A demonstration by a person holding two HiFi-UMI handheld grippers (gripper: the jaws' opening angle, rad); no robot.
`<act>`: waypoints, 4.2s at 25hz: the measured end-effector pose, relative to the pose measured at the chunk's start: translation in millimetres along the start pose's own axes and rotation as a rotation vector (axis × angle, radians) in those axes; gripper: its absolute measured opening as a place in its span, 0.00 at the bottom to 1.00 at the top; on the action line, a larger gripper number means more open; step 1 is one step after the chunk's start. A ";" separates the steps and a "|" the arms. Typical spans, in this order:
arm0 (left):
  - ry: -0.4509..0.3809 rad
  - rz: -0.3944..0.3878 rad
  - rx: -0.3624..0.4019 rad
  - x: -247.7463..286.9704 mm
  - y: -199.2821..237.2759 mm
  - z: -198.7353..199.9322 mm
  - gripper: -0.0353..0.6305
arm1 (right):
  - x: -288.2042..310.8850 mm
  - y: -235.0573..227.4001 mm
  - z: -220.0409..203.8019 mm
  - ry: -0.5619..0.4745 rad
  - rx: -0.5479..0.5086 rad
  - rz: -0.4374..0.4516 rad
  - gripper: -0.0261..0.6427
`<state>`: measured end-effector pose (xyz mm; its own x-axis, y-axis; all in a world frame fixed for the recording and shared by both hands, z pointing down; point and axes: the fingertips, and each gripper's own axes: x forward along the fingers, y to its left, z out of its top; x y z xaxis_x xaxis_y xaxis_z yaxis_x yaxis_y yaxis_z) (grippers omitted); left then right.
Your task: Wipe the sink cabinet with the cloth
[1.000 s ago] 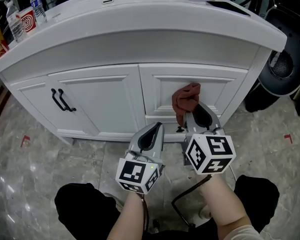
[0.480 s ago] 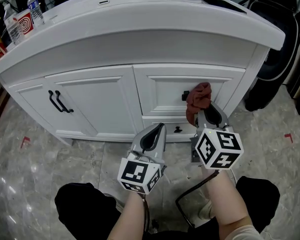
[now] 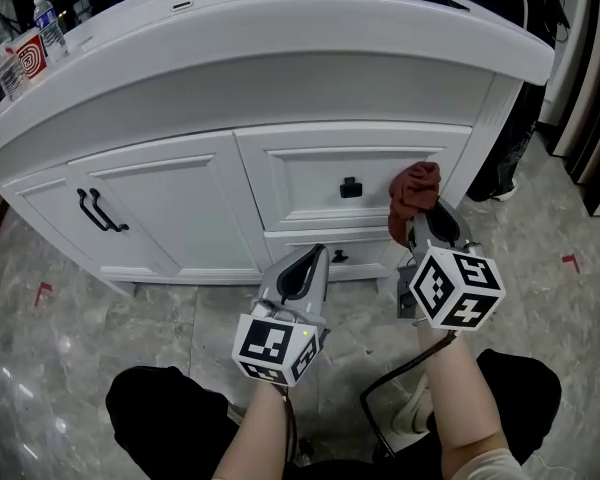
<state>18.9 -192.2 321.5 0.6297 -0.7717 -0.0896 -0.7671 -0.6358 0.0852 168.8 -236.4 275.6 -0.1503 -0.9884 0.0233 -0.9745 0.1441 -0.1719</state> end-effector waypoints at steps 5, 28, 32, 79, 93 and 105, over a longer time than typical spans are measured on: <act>-0.003 -0.022 -0.003 5.5 -12.3 1.1 0.05 | -10.6 -19.7 1.5 0.001 0.001 -0.044 0.17; -0.011 0.197 -0.001 -71.3 84.7 6.9 0.05 | 32.0 193.0 -87.8 0.146 0.036 0.416 0.17; -0.007 0.216 -0.007 -77.6 97.6 2.3 0.05 | 42.7 205.0 -94.3 0.136 0.019 0.445 0.17; 0.088 0.025 -0.017 6.1 4.9 -50.5 0.05 | -15.5 -22.3 -81.8 0.096 0.057 -0.040 0.17; 0.114 0.206 -0.048 -55.8 93.6 -67.6 0.05 | 26.6 151.8 -163.5 0.177 -0.006 0.305 0.17; 0.115 0.203 -0.071 -58.0 104.2 -75.6 0.05 | 49.1 180.2 -190.4 0.215 0.012 0.368 0.17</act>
<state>-88.3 -214.8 410.6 0.4760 -0.8780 0.0497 -0.8715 -0.4634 0.1603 -45.9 -249.8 433.3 -0.5205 -0.8382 0.1628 -0.8474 0.4837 -0.2189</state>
